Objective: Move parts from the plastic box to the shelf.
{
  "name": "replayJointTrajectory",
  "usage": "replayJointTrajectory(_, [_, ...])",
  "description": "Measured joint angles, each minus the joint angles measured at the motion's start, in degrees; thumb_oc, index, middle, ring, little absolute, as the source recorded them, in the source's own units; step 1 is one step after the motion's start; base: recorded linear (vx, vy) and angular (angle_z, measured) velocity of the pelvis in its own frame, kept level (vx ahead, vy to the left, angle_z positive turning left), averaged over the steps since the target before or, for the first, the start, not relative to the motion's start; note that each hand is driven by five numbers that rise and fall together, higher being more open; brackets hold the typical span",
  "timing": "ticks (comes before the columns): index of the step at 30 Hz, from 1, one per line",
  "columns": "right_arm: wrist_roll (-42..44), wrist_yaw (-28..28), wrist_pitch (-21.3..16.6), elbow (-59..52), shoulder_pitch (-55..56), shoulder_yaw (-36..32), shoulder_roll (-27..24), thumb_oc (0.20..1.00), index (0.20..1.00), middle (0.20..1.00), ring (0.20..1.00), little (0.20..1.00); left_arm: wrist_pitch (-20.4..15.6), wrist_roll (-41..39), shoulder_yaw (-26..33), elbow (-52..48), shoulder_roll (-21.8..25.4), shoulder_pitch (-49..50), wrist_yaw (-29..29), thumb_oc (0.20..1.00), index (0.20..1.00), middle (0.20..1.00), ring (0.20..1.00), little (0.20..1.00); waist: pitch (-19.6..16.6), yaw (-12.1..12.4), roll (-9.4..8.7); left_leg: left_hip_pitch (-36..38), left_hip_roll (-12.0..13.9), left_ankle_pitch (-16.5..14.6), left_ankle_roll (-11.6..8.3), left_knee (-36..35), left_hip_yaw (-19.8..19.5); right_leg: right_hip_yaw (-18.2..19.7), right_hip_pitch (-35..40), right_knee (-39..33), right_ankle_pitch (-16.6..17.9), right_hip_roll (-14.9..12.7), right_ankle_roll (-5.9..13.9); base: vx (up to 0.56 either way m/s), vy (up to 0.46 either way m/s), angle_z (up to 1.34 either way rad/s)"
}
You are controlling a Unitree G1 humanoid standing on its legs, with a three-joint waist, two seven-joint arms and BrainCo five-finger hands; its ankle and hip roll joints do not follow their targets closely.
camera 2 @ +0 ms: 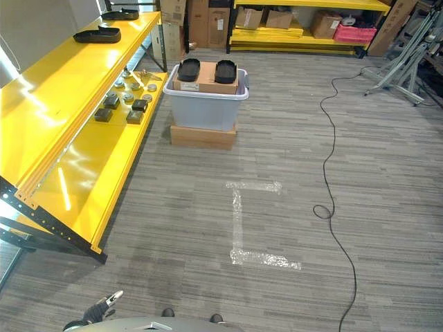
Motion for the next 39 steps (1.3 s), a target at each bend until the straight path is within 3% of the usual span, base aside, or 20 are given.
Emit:
replayJointTrajectory(10, [-0.06, -0.49, 0.09, 0.00, 0.00, 0.30, 0.01, 1.000, 1.000, 1.000, 1.000, 1.000, 0.13, 0.97, -0.04, 0.00, 0.03, -0.09, 1.20, 1.000, 1.000, 1.000, 1.000, 1.000, 0.00, -0.07, 0.03, 0.17, 0.02, 0.00, 0.00, 0.04, 0.65, 0.43, 0.01, -0.01, 0.26, 0.00, -0.16, 0.00, 0.000, 0.00])
replayJointTrajectory(18, [1.96, 0.39, 4.55, 1.33, -0.08, -0.31, 0.04, 1.000, 1.000, 1.000, 1.000, 1.000, 1.05, 0.97, -0.01, 0.10, 0.00, 0.05, 2.60, 1.000, 1.000, 1.000, 1.000, 1.000, -0.28, -0.02, 0.26, 1.18, 0.05, -0.11, -0.13, -0.69, 0.94, 0.93, 0.96, -0.03, 0.15, 0.02, -0.02, 0.02, -0.002, -0.02])
replayJointTrajectory(25, [3.52, 0.34, 5.49, 2.23, -0.64, -1.51, 0.16, 1.000, 1.000, 1.000, 1.000, 1.000, 2.88, 0.93, 0.02, 0.41, -0.02, 0.02, 4.65, 1.000, 1.000, 1.000, 1.000, 1.000, -0.64, -0.05, 0.40, 1.64, 0.02, 0.00, 0.01, -0.98, 1.03, 1.14, 1.23, -0.02, 0.27, 0.03, -0.10, 0.00, -0.001, -0.01])
replayJointTrajectory(31, [3.51, 0.46, 3.73, 2.15, -1.14, -1.38, 0.20, 1.000, 1.000, 1.000, 1.000, 1.000, 4.10, 0.41, 0.14, 0.58, -0.06, 0.05, 5.31, 1.000, 1.000, 1.000, 1.000, 1.000, -1.14, 0.01, 0.56, 1.86, 0.01, 0.00, 0.01, -0.93, 1.01, 1.13, 1.47, -0.02, 0.25, 0.03, -0.09, 0.00, 0.000, 0.00])
replayJointTrajectory(39, [7.60, 0.31, -2.53, 1.54, -1.11, -1.42, 0.21, 1.000, 1.000, 1.000, 1.000, 1.000, 3.97, -2.03, 0.40, 0.89, -0.16, 0.04, 5.97, 1.000, 1.000, 1.000, 1.000, 1.000, -2.11, -0.15, 0.57, 1.87, 0.00, 0.00, 0.02, -0.95, 0.99, 1.12, 1.52, -0.02, 0.27, 0.03, -0.11, 0.00, 0.000, 0.00])
